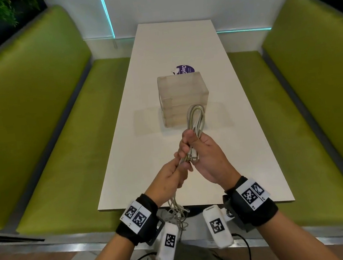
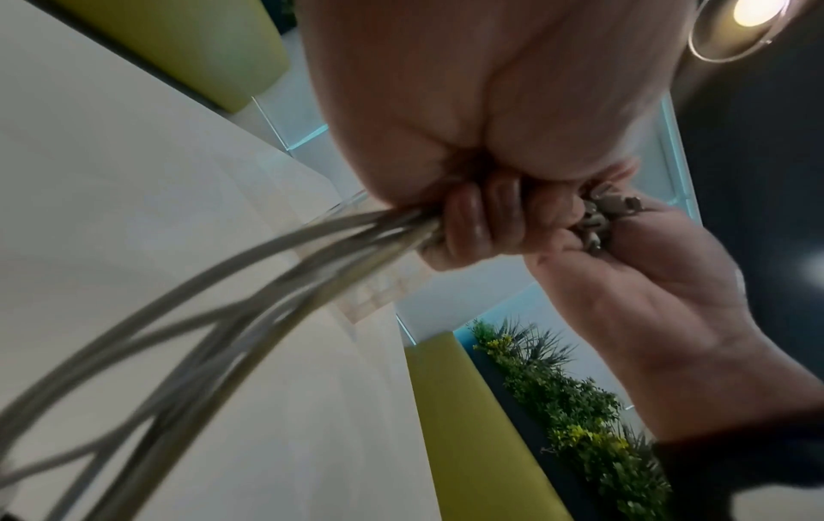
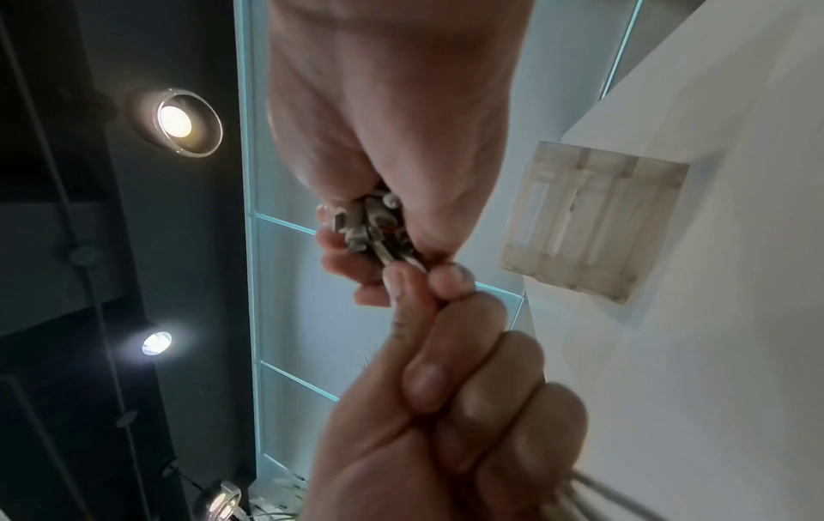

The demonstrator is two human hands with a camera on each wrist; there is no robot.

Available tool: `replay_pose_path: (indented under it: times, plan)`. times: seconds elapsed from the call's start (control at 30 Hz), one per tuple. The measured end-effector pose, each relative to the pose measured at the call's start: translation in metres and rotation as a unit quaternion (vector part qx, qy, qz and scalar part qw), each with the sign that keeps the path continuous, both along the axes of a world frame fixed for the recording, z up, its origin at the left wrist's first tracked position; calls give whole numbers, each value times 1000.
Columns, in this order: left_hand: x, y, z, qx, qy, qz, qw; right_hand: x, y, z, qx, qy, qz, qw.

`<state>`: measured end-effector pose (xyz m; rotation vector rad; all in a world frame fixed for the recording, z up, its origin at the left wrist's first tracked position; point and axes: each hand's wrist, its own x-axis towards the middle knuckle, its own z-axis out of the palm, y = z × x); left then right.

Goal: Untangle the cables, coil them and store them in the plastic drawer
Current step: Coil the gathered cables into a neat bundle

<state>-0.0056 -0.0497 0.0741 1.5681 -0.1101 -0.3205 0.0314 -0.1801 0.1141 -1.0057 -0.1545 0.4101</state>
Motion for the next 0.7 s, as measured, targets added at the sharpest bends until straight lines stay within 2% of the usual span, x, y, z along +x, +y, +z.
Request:
replay_pose_path:
  times: [0.23,0.4,0.47,0.5,0.53,0.6,0.7]
  plan:
    - [-4,10,6,-33,34,-53,997,1,2,10,-11,-20,-1,1000]
    - [2,22,12,4,40,-85,996,10,-8,21,-21,-61,-8,998]
    - [4,29,14,6,48,-86,995,16,-17,23,-53,-95,-2,994]
    - [6,33,16,-4,55,-82,995,18,-21,24,-97,-124,8,987]
    - [7,36,17,-20,58,-76,995,20,-26,26,-164,-161,24,973]
    - [9,40,21,-49,59,-66,995,23,-35,30,-309,-231,81,919]
    - [12,39,28,-64,58,-76,993,23,-41,43,-430,-282,202,833]
